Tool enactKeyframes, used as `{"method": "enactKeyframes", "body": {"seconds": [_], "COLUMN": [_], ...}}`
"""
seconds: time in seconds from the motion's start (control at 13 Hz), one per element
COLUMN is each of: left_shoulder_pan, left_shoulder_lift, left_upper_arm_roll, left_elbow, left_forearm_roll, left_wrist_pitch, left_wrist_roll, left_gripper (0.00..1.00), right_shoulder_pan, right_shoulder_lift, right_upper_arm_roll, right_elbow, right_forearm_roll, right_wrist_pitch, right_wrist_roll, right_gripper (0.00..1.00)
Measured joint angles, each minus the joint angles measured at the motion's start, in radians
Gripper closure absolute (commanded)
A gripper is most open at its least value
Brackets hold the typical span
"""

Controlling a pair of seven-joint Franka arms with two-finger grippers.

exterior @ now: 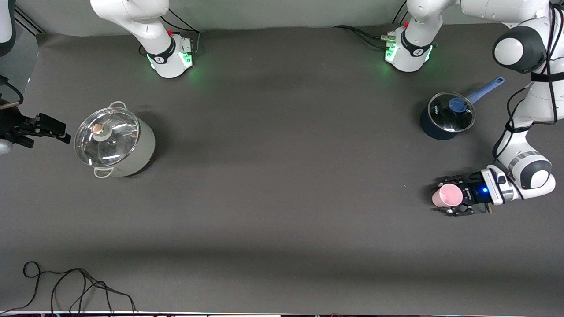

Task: Transfer pink cup from left to right arm
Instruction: 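Close the left gripper on the pink cup rim, then carry the pink cup with the left gripper toward the table middle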

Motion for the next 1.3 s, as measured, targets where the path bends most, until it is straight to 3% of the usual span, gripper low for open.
{"method": "enactKeyframes", "body": {"seconds": [0.46, 0.77, 1.3], "left_shoulder_pan": [-0.020, -0.092, -0.363], "left_shoulder_lift": [0.002, 0.002, 0.003], "left_upper_arm_roll": [-0.005, -0.129, -0.276], "left_elbow": [0.007, 0.010, 0.013], "left_forearm_roll": [0.000, -0.017, -0.320], "left_wrist_pitch": [-0.002, 0.038, 0.331], "left_wrist_roll": [0.007, 0.013, 0.013], "left_gripper": [1.00, 1.00, 1.00], "right_shoulder_pan": [0.000, 0.000, 0.000], "right_shoulder_lift": [0.000, 0.000, 0.000], "right_upper_arm_roll": [0.000, 0.000, 0.000], "right_elbow": [0.000, 0.000, 0.000], "right_forearm_roll": [0.000, 0.000, 0.000], "right_wrist_pitch": [0.000, 0.000, 0.000], "right_wrist_roll": [0.000, 0.000, 0.000], "right_gripper": [0.00, 0.00, 0.00]}}
